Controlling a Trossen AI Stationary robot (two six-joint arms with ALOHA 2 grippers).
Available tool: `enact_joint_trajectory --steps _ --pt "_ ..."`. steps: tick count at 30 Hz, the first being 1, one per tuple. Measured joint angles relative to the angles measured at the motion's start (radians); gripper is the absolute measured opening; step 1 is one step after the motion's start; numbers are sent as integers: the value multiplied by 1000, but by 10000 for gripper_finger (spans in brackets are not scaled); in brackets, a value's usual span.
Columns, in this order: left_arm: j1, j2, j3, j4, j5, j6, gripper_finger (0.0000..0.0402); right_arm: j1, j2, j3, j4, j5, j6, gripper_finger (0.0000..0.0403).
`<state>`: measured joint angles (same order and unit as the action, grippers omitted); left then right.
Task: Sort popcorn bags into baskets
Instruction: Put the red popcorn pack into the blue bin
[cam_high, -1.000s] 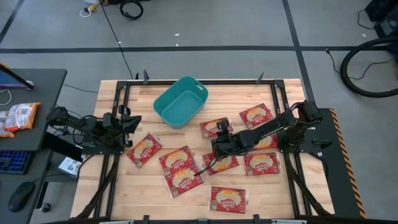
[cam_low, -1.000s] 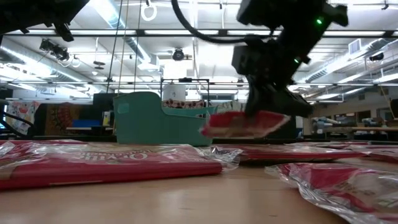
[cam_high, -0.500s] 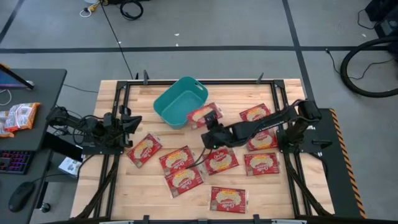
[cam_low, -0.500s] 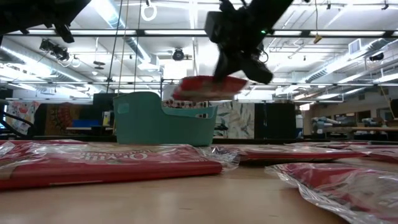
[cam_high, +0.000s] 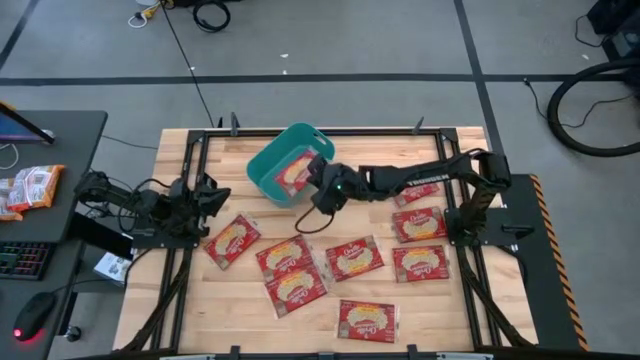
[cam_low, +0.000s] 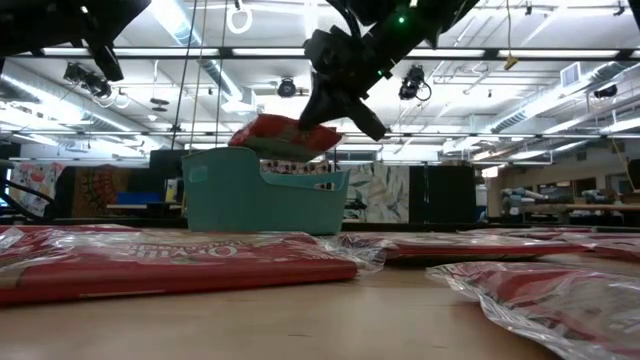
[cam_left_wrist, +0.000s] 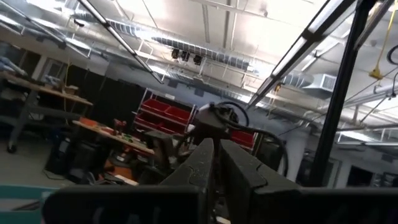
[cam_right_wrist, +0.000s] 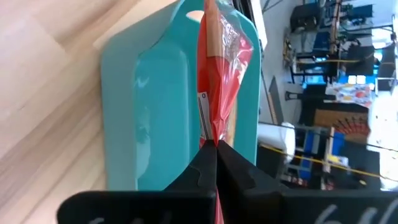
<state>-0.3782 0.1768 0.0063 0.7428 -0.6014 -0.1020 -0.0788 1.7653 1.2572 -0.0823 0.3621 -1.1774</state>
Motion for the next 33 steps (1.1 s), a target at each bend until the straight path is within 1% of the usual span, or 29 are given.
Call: enact_joint_trajectory --steps 3,7,13,19,22,25,28,30,33 --pt "0 0 0 0 0 -10 32 -20 0 0 29 -22 20 3" --pt "0 0 0 0 0 -11 32 -25 19 0 50 -5 21 3" --pt "0 0 0 -1 -5 3 32 -27 104 32 37 29 15 4" --pt "0 0 0 -7 -7 8 32 -56 174 103 40 47 15 9" --pt "0 0 0 -8 -7 8 32 -72 180 120 23 40 20 27" --pt "0 0 0 -9 -8 9 32 -86 180 121 15 9 24 53" --pt "0 0 0 -9 -8 9 32 -96 180 121 1 7 32 81" --pt "0 0 0 -8 -8 9 32 -97 180 121 -3 33 40 96" --pt "0 0 0 -10 -8 9 32 -85 173 121 -3 112 59 111"
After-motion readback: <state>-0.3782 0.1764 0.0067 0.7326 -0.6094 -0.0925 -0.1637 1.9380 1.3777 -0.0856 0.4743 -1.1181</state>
